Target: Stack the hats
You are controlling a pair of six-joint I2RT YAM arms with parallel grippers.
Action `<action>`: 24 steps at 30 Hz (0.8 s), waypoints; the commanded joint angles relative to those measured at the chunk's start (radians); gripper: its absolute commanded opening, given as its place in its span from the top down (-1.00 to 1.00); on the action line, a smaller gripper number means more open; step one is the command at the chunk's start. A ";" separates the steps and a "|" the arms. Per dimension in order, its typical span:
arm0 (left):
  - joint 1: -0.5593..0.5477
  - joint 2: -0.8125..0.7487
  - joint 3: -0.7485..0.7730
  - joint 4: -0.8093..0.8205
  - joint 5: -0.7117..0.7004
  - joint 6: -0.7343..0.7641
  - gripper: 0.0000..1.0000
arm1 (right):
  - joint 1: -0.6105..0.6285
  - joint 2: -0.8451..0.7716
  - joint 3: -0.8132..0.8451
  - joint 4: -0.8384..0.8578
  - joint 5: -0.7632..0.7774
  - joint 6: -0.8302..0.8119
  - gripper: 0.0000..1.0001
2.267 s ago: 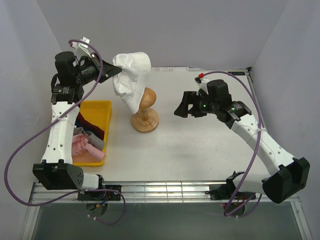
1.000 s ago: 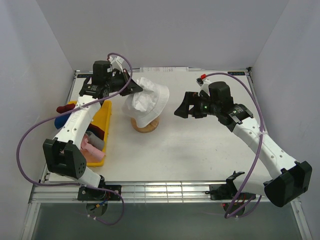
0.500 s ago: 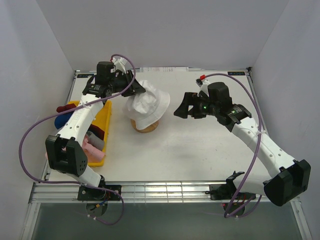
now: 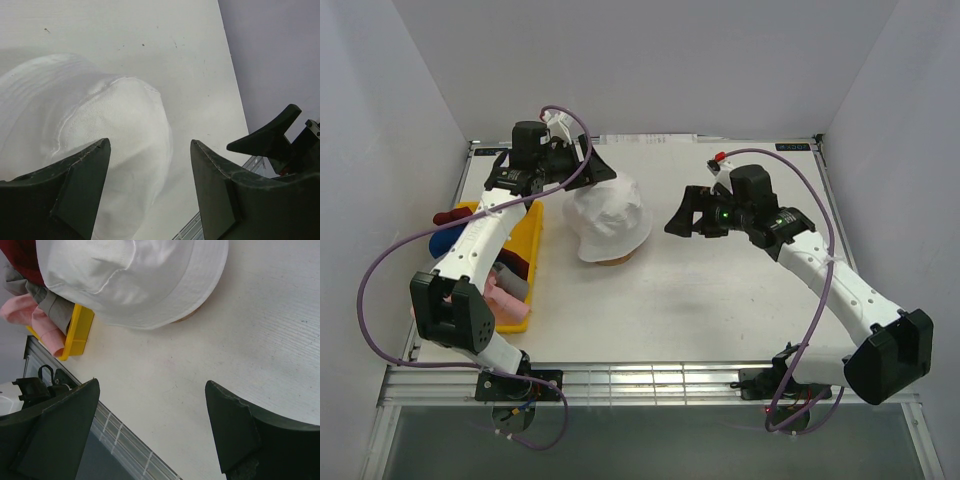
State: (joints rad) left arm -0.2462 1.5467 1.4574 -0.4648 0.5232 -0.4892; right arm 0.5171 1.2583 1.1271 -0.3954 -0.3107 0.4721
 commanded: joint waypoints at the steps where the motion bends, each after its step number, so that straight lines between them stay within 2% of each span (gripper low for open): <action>1: -0.007 -0.040 0.003 -0.037 -0.057 0.024 -0.53 | -0.003 0.012 0.010 0.047 -0.019 0.005 -0.82; 9: -0.005 -0.040 0.007 -0.097 -0.229 0.003 -0.54 | -0.003 0.035 0.025 0.052 -0.027 -0.004 -0.82; 24: -0.004 -0.028 -0.009 -0.103 -0.244 0.001 -0.50 | -0.003 0.033 0.026 0.043 -0.022 -0.018 -0.82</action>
State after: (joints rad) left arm -0.2462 1.5356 1.4517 -0.5304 0.3031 -0.4961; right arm 0.5171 1.2991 1.1275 -0.3859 -0.3206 0.4671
